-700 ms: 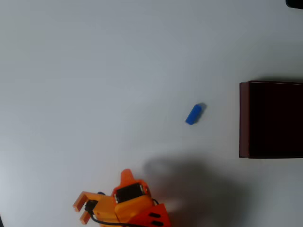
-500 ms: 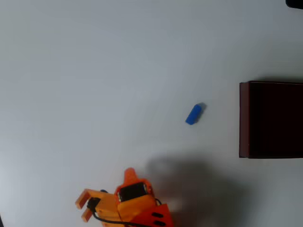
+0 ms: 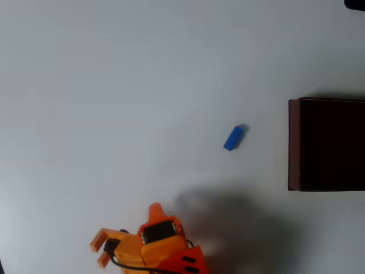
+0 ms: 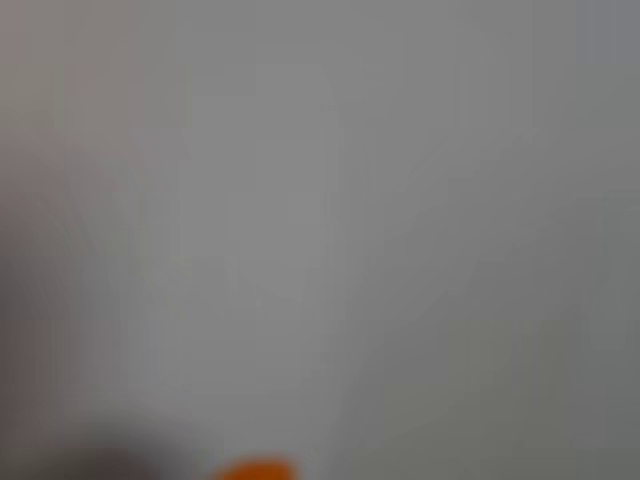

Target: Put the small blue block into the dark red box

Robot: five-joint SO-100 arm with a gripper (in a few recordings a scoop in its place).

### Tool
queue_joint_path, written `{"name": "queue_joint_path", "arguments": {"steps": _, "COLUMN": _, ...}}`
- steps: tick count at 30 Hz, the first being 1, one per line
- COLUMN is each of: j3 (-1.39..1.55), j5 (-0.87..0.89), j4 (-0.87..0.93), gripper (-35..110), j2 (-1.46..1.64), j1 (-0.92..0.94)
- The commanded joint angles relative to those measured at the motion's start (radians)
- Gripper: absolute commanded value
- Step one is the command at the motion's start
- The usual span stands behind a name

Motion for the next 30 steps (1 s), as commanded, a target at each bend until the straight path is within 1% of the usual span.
{"name": "queue_joint_path", "arguments": {"steps": 1, "j3": 0.012, "j5": 0.077, "j4": -0.061, "gripper": 0, "j2": 0.008, "j1": 0.008}}
{"name": "queue_joint_path", "arguments": {"steps": 3, "j3": 0.002, "j5": 0.189, "j4": -0.115, "gripper": 3, "j2": 0.008, "j1": 0.012}}
{"name": "queue_joint_path", "arguments": {"steps": 4, "j3": -0.011, "j5": 0.301, "j4": -0.14, "gripper": 4, "j2": 0.008, "j1": 0.031}}
{"name": "queue_joint_path", "arguments": {"steps": 7, "j3": -0.037, "j5": 0.736, "j4": -0.21, "gripper": 7, "j2": 0.008, "j1": 0.107}}
{"name": "queue_joint_path", "arguments": {"steps": 8, "j3": -0.038, "j5": 0.853, "j4": -0.216, "gripper": 10, "j2": 0.008, "j1": 0.138}}
{"name": "queue_joint_path", "arguments": {"steps": 10, "j3": -0.049, "j5": 1.108, "j4": -0.161, "gripper": 15, "j2": -0.005, "j1": 0.202}}
{"name": "queue_joint_path", "arguments": {"steps": 11, "j3": -0.051, "j5": 1.206, "j4": -0.149, "gripper": 18, "j2": -0.005, "j1": 0.224}}
{"name": "queue_joint_path", "arguments": {"steps": 14, "j3": -0.046, "j5": 1.433, "j4": -0.14, "gripper": 21, "j2": -0.023, "j1": 0.298}}
{"name": "queue_joint_path", "arguments": {"steps": 16, "j3": -0.052, "j5": 1.522, "j4": -0.127, "gripper": 22, "j2": -0.044, "j1": 0.362}}
{"name": "queue_joint_path", "arguments": {"steps": 19, "j3": -0.114, "j5": 1.591, "j4": -0.123, "gripper": 25, "j2": -0.173, "j1": 0.462}}
{"name": "queue_joint_path", "arguments": {"steps": 23, "j3": -0.305, "j5": 1.637, "j4": -0.164, "gripper": 27, "j2": -0.541, "j1": 0.54}}
{"name": "queue_joint_path", "arguments": {"steps": 26, "j3": -0.451, "j5": 1.68, "j4": -0.227, "gripper": 29, "j2": -0.819, "j1": 0.554}}
{"name": "queue_joint_path", "arguments": {"steps": 30, "j3": -0.68, "j5": 1.744, "j4": -0.193, "gripper": 30, "j2": -1.147, "j1": 0.548}}
